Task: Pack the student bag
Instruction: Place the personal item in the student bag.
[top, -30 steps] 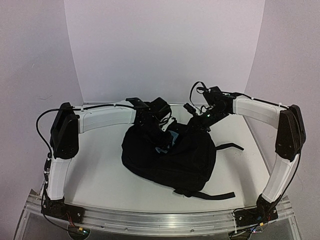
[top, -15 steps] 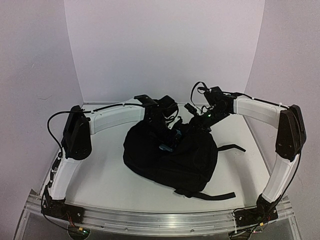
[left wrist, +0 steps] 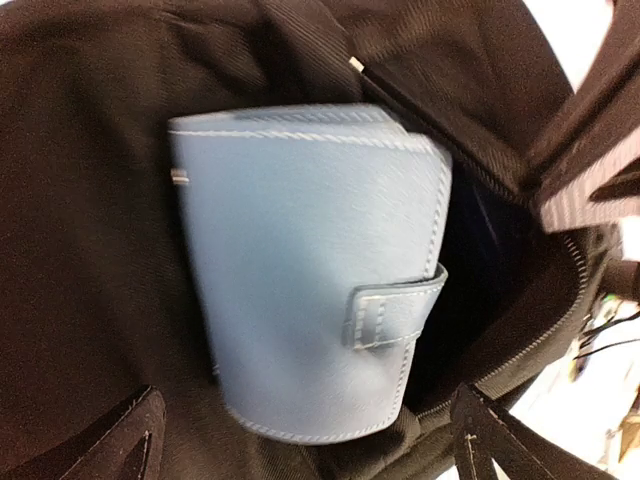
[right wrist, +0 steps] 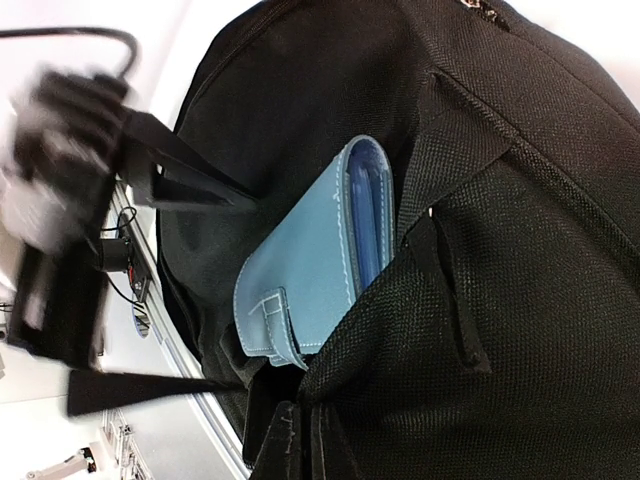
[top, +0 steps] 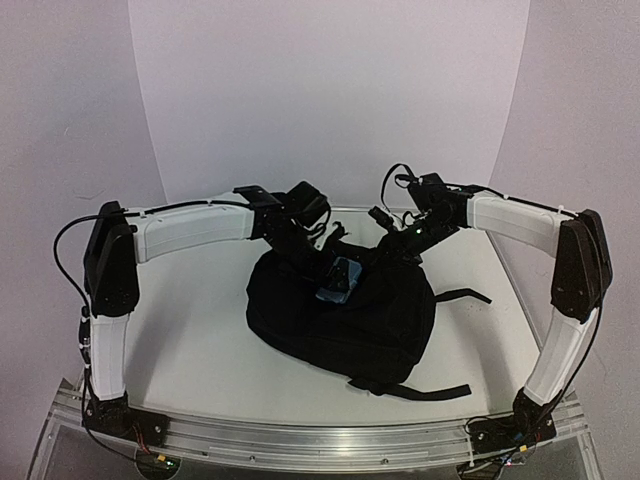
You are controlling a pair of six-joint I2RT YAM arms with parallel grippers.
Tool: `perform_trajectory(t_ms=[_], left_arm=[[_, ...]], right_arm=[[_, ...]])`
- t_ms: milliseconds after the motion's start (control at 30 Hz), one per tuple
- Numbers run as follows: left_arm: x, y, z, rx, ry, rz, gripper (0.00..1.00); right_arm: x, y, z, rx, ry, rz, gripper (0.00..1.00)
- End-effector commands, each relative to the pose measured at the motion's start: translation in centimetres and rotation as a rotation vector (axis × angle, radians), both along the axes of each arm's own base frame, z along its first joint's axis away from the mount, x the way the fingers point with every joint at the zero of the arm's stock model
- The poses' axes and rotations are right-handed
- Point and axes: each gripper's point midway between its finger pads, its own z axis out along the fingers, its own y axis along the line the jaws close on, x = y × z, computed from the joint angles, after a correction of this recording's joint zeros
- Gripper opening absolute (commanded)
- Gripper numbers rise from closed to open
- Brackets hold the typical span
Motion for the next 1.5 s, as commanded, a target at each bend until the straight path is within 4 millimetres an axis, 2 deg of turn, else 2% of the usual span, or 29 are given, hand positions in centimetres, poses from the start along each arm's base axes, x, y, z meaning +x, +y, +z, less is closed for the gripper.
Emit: perform_trajectory(t_ms=[0, 133, 200, 433, 500, 667, 767, 867, 967, 1033, 1233, 1300, 1367, 1467], left_arm=[[1.3, 0.2, 3.0, -0.170, 0.029, 0.067, 0.97], [2.7, 1.9, 1.7, -0.190, 0.082, 0.146, 0.91], [3.1, 2.1, 1.1, -0.209, 0.114, 0.166, 0.86], [3.0, -0.6, -1.0, -0.246, 0.197, 0.122, 0.67], [2.4, -1.5, -1.2, -0.245, 0.198, 0.094, 0.62], [1.5, -3.3, -1.6, -0.244, 0.213, 0.059, 0.57], [1.2, -4.6, -0.7, -0.267, 0.205, 0.035, 0.51], [0.5, -5.8, 0.9, -0.288, 0.168, -0.013, 0.53], [0.3, -5.5, 2.0, -0.286, 0.138, -0.026, 0.56], [0.3, -4.6, 2.9, -0.265, 0.102, -0.018, 0.57], [1.3, -0.5, 5.2, -0.169, -0.025, 0.074, 0.70], [1.6, 0.3, 6.1, -0.169, -0.052, 0.082, 0.72], [1.3, 0.4, 5.8, -0.158, -0.045, 0.069, 0.73], [0.8, -0.2, 3.9, -0.138, 0.022, 0.036, 0.68]], right_arm=[[-1.0, 0.7, 2.8, 0.069, -0.024, 0.041, 0.00], [-1.3, 0.6, 2.7, 0.070, -0.020, 0.045, 0.00], [-1.5, 0.5, 2.7, 0.069, -0.019, 0.045, 0.00], [-1.3, 0.5, 2.3, 0.062, -0.014, 0.042, 0.00], [-1.1, 0.6, 2.3, 0.061, -0.019, 0.040, 0.00], [-1.0, 0.7, 2.5, 0.064, -0.021, 0.041, 0.01], [-0.9, 0.7, 2.4, 0.063, -0.019, 0.039, 0.02], [-0.9, 0.7, 2.2, 0.057, -0.016, 0.038, 0.02], [-0.6, 0.5, 1.9, 0.041, -0.025, 0.031, 0.01], [-0.4, 0.3, 1.6, 0.021, -0.035, 0.020, 0.00], [-0.5, -0.3, 1.1, -0.008, -0.040, 0.006, 0.00], [-0.4, -0.4, 0.9, -0.015, -0.040, 0.002, 0.00], [-0.4, -0.4, 0.8, -0.017, -0.039, 0.001, 0.00], [-0.2, -0.3, 0.8, -0.018, -0.038, -0.001, 0.00]])
